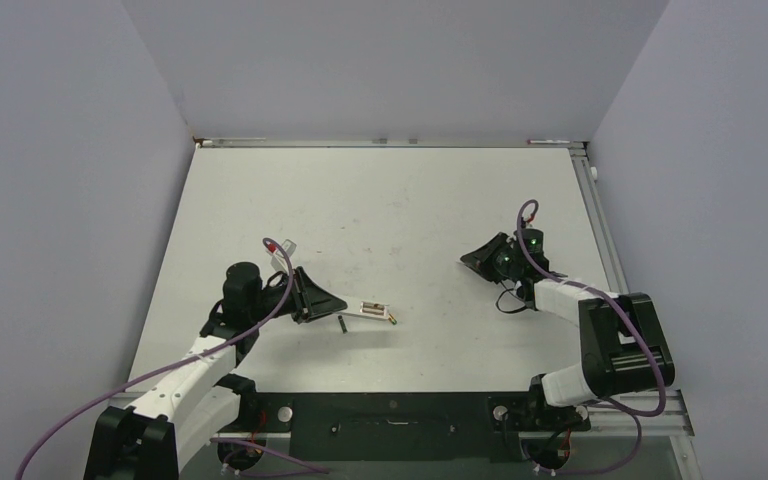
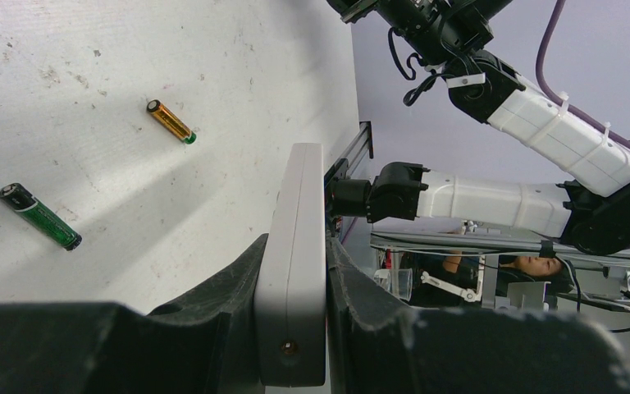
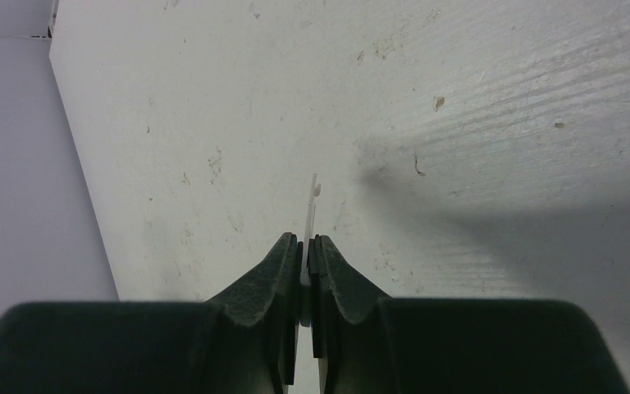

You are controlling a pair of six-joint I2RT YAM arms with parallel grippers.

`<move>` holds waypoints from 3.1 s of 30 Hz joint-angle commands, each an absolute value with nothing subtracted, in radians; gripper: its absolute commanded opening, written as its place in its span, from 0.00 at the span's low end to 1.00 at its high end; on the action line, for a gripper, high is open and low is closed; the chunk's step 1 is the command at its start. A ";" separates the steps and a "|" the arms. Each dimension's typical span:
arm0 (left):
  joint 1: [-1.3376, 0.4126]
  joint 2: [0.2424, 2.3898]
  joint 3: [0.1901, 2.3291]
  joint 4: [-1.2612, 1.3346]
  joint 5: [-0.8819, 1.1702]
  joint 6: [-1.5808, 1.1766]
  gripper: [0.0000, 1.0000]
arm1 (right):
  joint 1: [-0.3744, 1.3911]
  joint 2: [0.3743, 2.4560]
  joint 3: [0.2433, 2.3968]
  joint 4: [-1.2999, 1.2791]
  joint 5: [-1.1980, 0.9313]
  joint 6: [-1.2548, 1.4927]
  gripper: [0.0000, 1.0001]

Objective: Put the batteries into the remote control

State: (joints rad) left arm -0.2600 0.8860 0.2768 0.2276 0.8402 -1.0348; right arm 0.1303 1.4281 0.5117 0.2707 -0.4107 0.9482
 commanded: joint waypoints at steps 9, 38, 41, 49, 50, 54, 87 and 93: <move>-0.251 0.892 0.304 0.239 0.836 -1.017 0.00 | 0.109 1.526 0.504 0.390 -0.439 0.919 0.11; -0.234 0.840 0.306 0.126 0.797 -1.003 0.00 | 0.116 1.257 0.608 -0.072 -0.268 0.681 0.54; -0.232 0.831 0.316 0.091 0.778 -0.991 0.00 | 0.158 1.212 0.631 -0.124 -0.253 0.649 0.53; -0.221 0.809 0.408 -0.120 0.699 -0.891 0.00 | 0.358 1.165 0.724 -0.238 -0.147 0.609 0.50; -0.220 0.802 0.422 -0.156 0.677 -0.867 0.00 | 0.378 1.164 0.737 -0.245 -0.145 0.608 0.50; -0.212 0.781 0.473 -0.279 0.591 -0.811 0.00 | 0.466 1.167 0.759 -0.250 -0.130 0.617 0.47; -0.177 0.788 0.778 -0.641 0.164 -0.547 0.00 | 1.089 1.719 1.101 -0.195 0.069 0.657 0.42; -0.178 0.777 0.778 -0.648 0.150 -0.546 0.00 | 1.115 1.802 1.159 -0.185 0.088 0.669 0.41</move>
